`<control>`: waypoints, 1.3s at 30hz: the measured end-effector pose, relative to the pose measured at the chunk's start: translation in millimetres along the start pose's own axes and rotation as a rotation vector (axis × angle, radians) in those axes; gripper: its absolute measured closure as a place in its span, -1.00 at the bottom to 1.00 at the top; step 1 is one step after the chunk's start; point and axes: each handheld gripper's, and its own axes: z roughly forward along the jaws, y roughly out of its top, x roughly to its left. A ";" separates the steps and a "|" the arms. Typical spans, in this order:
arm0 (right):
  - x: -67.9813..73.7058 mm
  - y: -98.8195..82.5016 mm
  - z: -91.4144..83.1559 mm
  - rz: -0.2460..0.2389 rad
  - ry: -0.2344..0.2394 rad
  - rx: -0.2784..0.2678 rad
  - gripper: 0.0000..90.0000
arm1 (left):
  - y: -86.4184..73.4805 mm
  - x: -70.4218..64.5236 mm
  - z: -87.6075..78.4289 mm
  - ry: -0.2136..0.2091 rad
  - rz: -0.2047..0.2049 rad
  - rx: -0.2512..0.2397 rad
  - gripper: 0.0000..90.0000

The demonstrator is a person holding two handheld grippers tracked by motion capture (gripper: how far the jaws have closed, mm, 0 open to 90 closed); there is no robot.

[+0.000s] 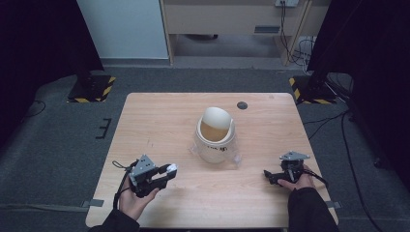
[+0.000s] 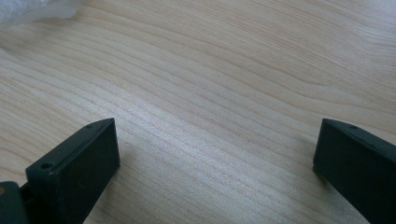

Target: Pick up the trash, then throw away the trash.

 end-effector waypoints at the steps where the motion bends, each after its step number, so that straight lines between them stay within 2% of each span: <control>1: 0.0 0.0 0.0 0.000 0.000 0.000 -0.99 | 1.4 0.2 -0.5 -0.001 -0.004 -0.010 0.42; 12: 0.2 0.0 0.0 0.002 0.000 0.001 -0.99 | 26.4 1.5 -0.8 -0.001 0.005 -0.110 0.41; 21: -0.2 0.1 0.0 -0.003 0.001 0.001 -0.99 | 38.3 2.5 7.1 0.000 -0.002 -0.148 0.41; 32: -0.1 0.1 0.1 -0.001 0.000 0.000 -0.99 | 54.8 3.2 13.4 0.000 0.015 -0.188 0.41; 39: -0.1 0.1 0.1 -0.003 0.001 0.001 -0.99 | 67.2 -0.6 19.5 -0.015 0.018 -0.219 0.41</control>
